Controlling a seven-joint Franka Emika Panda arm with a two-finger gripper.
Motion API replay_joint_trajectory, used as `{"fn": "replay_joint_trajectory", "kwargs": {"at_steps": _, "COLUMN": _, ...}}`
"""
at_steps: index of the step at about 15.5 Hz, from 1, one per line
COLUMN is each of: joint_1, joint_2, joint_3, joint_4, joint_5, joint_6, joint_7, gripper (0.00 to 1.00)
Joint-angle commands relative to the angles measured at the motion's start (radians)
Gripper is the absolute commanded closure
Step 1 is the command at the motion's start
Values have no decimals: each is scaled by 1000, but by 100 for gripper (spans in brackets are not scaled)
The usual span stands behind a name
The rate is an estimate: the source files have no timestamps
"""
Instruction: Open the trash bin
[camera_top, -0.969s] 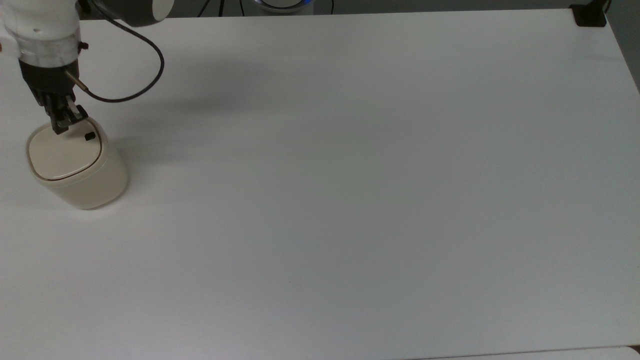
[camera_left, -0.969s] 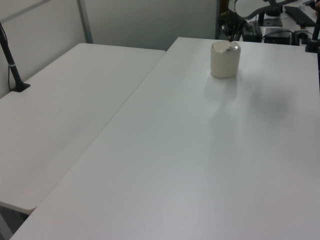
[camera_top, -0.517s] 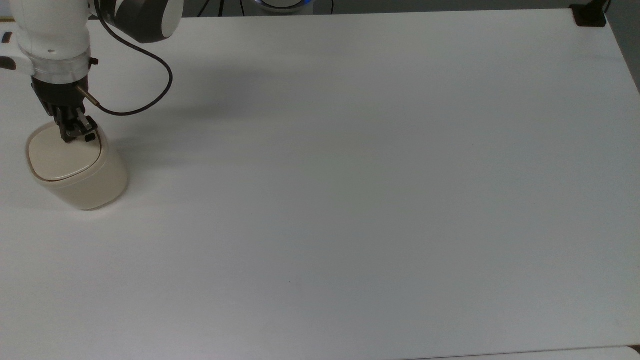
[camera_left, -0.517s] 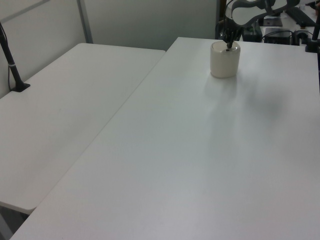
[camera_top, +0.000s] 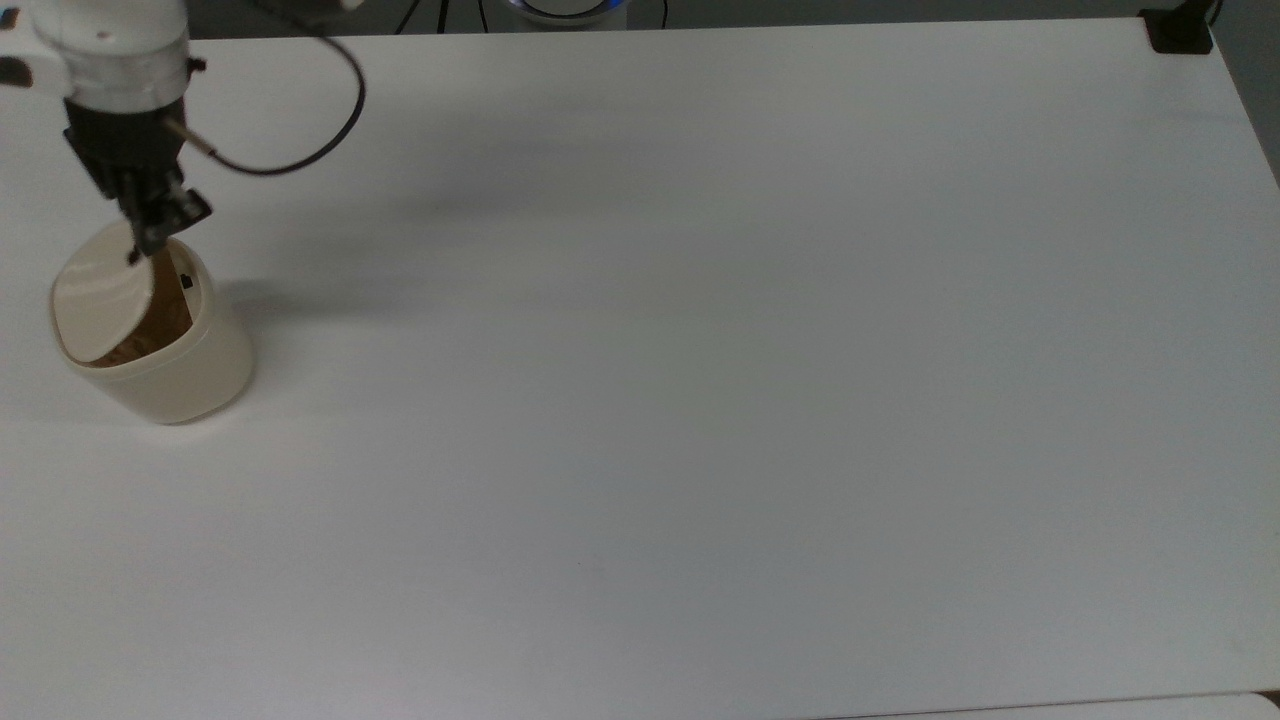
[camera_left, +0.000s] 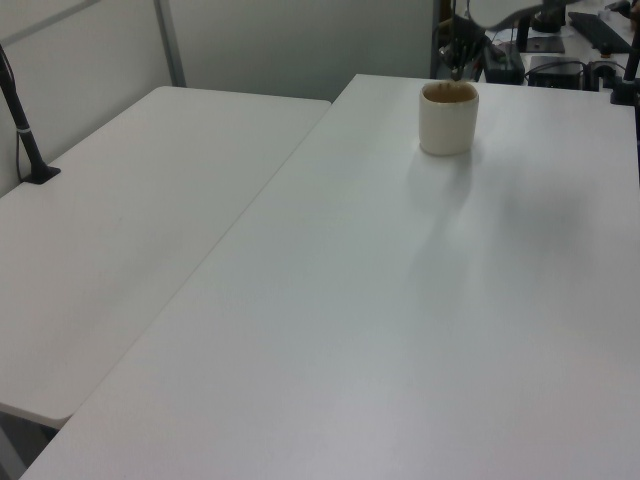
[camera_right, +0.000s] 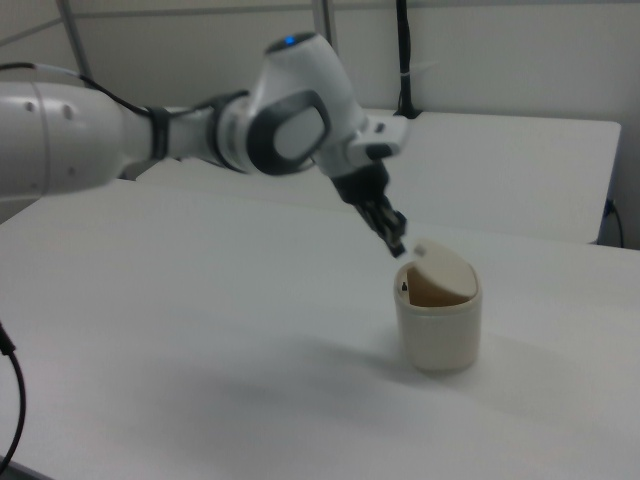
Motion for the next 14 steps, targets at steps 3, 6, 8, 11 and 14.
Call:
{"fn": "replay_joint_trajectory", "kwargs": {"at_steps": 3, "joint_1": 95, "joint_2": -215, "joint_3": 122, "joint_4": -58, "joint_5": -7, "joint_6": -334, "joint_7": -200, "gripper": 66}}
{"fn": "replay_joint_trajectory", "kwargs": {"at_steps": 6, "joint_1": 131, "joint_2": -275, "joint_3": 197, "joint_4": -73, "joint_5": 3, "joint_6": -470, "joint_7": -253, "gripper": 0}}
{"fn": "replay_joint_trajectory", "kwargs": {"at_steps": 8, "joint_1": 132, "joint_2": -300, "joint_3": 219, "joint_4": -74, "joint_5": 23, "joint_6": -473, "joint_7": -315, "gripper": 0}}
{"fn": "replay_joint_trajectory", "kwargs": {"at_steps": 11, "joint_1": 158, "joint_2": -315, "joint_3": 219, "joint_4": -70, "joint_5": 92, "joint_6": -514, "joint_7": -327, "gripper": 0}}
{"fn": "replay_joint_trajectory", "kwargs": {"at_steps": 14, "joint_1": 167, "joint_2": -314, "joint_3": 222, "joint_4": -67, "joint_5": 94, "joint_6": -536, "joint_7": -318, "gripper": 0}}
